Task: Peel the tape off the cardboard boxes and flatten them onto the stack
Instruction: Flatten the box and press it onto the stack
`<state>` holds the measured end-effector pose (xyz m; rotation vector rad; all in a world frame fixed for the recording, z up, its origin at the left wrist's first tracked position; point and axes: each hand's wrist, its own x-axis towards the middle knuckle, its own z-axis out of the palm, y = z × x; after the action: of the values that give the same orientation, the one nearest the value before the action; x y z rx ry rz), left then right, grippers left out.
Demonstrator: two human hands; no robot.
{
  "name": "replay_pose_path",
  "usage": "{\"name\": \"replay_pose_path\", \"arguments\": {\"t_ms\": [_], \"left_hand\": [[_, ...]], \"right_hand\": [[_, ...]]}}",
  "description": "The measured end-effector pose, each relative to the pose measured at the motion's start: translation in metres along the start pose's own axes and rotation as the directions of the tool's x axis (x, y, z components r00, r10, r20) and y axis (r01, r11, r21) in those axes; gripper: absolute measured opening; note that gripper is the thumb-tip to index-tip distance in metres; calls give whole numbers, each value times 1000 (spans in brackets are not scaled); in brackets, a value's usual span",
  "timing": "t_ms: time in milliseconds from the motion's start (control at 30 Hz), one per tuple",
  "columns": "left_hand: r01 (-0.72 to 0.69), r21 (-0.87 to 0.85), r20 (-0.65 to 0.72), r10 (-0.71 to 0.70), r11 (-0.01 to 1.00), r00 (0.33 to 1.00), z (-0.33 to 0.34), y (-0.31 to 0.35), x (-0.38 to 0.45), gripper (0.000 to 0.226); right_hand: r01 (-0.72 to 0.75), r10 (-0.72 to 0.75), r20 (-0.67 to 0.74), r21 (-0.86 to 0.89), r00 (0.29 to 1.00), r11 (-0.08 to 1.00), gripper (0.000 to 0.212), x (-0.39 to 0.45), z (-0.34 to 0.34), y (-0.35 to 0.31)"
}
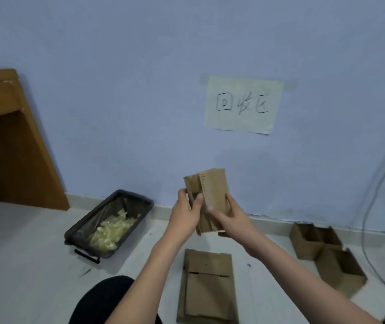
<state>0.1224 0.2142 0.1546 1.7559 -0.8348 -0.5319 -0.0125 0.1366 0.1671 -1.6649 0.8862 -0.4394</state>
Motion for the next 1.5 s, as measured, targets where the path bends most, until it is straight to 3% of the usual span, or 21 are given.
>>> {"name": "replay_pose_path", "arguments": {"t_ms": [100,233,433,533,600,667,733,800,900,967,1067,1133,1200,1233,1333,1433,1500], "left_hand": [[2,-21,96,0,1000,995,40,-3,-21,32],[29,-7,195,-27,1000,980,81,-9,-36,31],[142,-16,183,-137,990,973,100,-26,-23,34],[162,3,114,-161,987,980,103,-30,-13,58],[49,124,12,-51,991,999,102,-31,-8,89],[-105,468,-52,146,878,988,100,-32,-4,109],[-163,735,-38,279,659,960,103,-36,-2,115],[-152,806,-9,269,571,963,109,-35,-6,109],[-97,832,-39,233,546,972,114,-35,-13,85],[-46,823,-77,192,566,978,112,-33,-16,70],[25,665,-154,105,746,982,108,-30,-16,38],[68,556,-195,51,828,979,106,-27,-16,29],[75,465,-197,20,882,980,105,-25,-18,30],[84,421,-185,-5,903,983,106,-24,-21,30],[125,320,-130,-87,939,988,111,-19,-28,25],[147,263,-74,-132,953,988,111,-23,-24,21],[179,208,-33,-176,962,984,108,-28,-19,22]], "right_hand": [[-5,3,-26,-67,1000,998,86,-26,-33,27],[-3,-11,-121,-114,993,993,63,-43,-60,56],[-54,42,-194,-56,980,997,30,-26,-74,80],[-34,19,-184,-80,983,996,22,-11,-77,81],[-7,-31,-189,-195,982,981,18,-1,-81,82],[15,-73,-183,-296,980,955,22,4,-87,81],[37,-98,-147,-372,984,928,26,4,-89,83],[72,-128,-95,-447,987,891,39,2,-91,86],[85,-145,-75,-520,987,850,42,-5,-91,85],[93,-156,-73,-537,985,839,41,-13,-87,82],[159,-253,-116,-517,960,841,49,-28,-76,79],[181,-267,-225,-342,937,922,71,-35,-66,80],[106,-139,-340,-114,930,988,93,-34,-61,82],[51,-80,-365,-87,928,995,97,-33,-61,84],[-33,-27,-413,-139,911,990,86,-26,-60,93],[-117,75,-423,-74,903,990,82,-20,-63,96],[-106,68,-419,-66,906,992,73,-17,-65,97]]}}
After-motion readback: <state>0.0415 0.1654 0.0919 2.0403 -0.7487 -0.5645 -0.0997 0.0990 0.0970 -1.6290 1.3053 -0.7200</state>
